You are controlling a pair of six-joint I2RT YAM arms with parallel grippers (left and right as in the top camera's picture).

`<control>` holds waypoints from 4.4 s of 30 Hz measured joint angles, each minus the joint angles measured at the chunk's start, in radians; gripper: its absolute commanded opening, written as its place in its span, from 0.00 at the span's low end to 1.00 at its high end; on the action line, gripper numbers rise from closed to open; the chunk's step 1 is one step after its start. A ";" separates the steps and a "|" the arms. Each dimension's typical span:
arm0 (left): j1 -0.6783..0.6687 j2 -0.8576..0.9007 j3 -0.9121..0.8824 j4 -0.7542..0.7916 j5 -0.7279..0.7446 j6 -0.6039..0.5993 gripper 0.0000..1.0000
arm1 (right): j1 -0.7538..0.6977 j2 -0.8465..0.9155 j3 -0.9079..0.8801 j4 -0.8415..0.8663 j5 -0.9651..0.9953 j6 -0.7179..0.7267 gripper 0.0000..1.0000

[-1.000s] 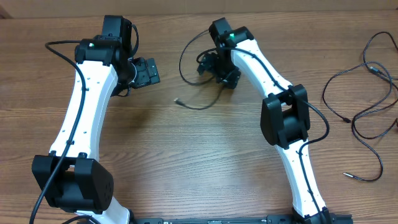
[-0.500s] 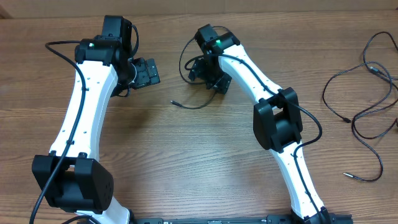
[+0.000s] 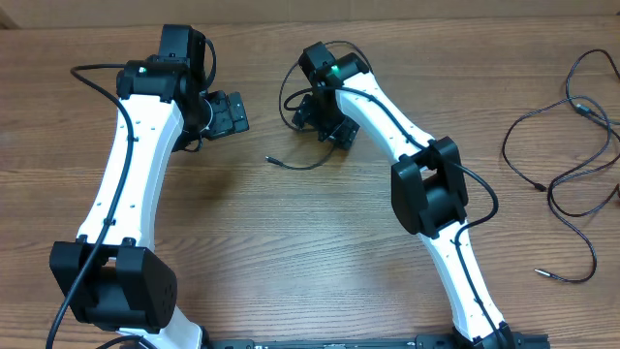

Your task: Untangle cables

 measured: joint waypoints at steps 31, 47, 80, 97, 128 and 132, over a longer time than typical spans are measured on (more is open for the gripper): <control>0.000 0.000 0.000 -0.005 0.000 0.000 1.00 | 0.006 -0.005 -0.032 -0.130 0.101 0.042 0.28; 0.000 0.000 0.000 -0.012 0.000 0.000 1.00 | -0.039 -0.011 -0.035 -0.158 0.053 -0.042 0.04; 0.000 0.000 0.000 -0.013 0.000 0.000 1.00 | -1.080 -0.510 -0.059 -0.210 0.156 -0.468 0.08; -0.020 0.000 0.000 0.086 0.037 0.037 1.00 | -1.050 -0.510 -0.059 -0.307 -0.293 -0.761 1.00; -0.025 0.000 0.000 -0.432 -0.064 0.103 1.00 | -0.401 -0.531 -0.153 -0.452 -0.061 -0.853 1.00; -0.025 -0.012 -0.008 -0.429 -0.075 0.101 1.00 | -0.401 -0.579 -0.285 -0.452 -0.041 -0.845 1.00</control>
